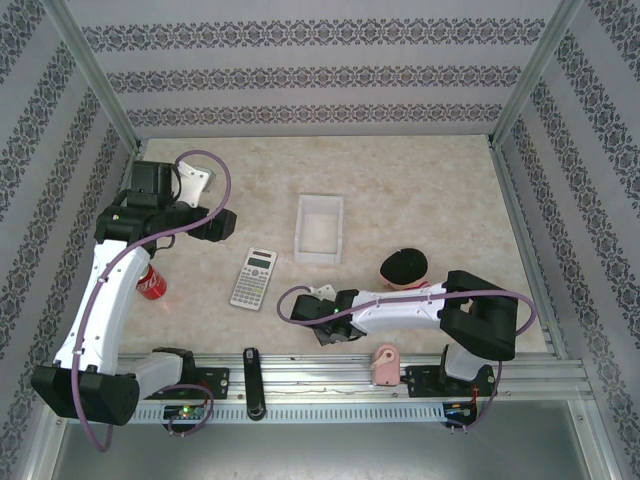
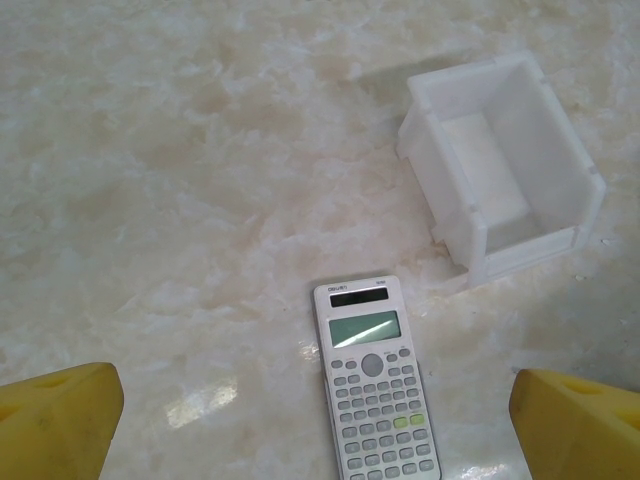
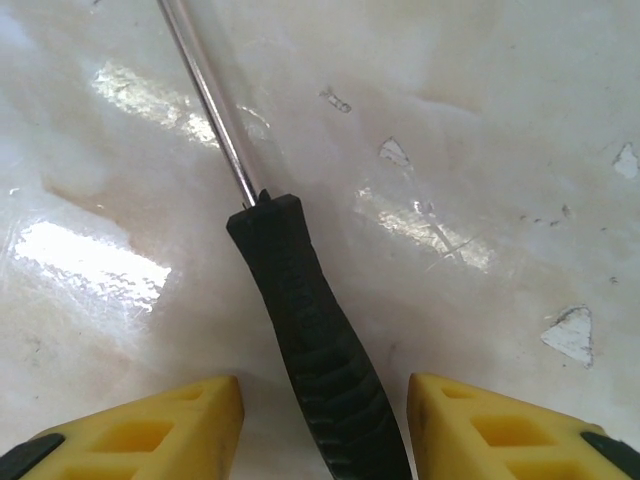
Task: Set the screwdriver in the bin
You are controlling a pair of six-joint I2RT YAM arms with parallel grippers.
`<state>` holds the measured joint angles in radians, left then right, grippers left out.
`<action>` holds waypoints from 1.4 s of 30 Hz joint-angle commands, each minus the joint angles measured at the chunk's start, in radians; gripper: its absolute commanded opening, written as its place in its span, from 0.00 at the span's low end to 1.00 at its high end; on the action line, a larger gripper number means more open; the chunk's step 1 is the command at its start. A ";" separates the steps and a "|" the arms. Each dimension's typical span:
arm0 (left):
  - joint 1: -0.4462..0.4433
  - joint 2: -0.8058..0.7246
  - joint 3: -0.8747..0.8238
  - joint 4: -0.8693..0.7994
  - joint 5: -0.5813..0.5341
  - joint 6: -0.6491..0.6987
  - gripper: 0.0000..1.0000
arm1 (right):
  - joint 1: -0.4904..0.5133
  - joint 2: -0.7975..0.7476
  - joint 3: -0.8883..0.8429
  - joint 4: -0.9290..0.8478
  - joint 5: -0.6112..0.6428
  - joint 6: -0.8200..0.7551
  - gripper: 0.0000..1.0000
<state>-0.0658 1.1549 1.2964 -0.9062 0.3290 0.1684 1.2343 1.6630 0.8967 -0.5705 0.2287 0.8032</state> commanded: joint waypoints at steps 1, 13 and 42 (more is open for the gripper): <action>-0.014 -0.007 0.019 0.003 -0.002 -0.014 0.99 | -0.017 0.035 0.000 0.041 -0.005 -0.031 0.49; -0.016 -0.016 0.040 -0.006 -0.049 0.013 0.99 | -0.055 0.006 -0.065 0.101 -0.032 -0.062 0.36; -0.026 -0.048 0.070 -0.031 -0.084 0.057 0.99 | -0.086 -0.218 -0.064 0.042 -0.121 -0.245 0.17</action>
<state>-0.0788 1.1172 1.3228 -0.9104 0.2745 0.2039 1.1652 1.4822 0.8284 -0.4812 0.1139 0.5835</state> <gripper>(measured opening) 0.994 0.171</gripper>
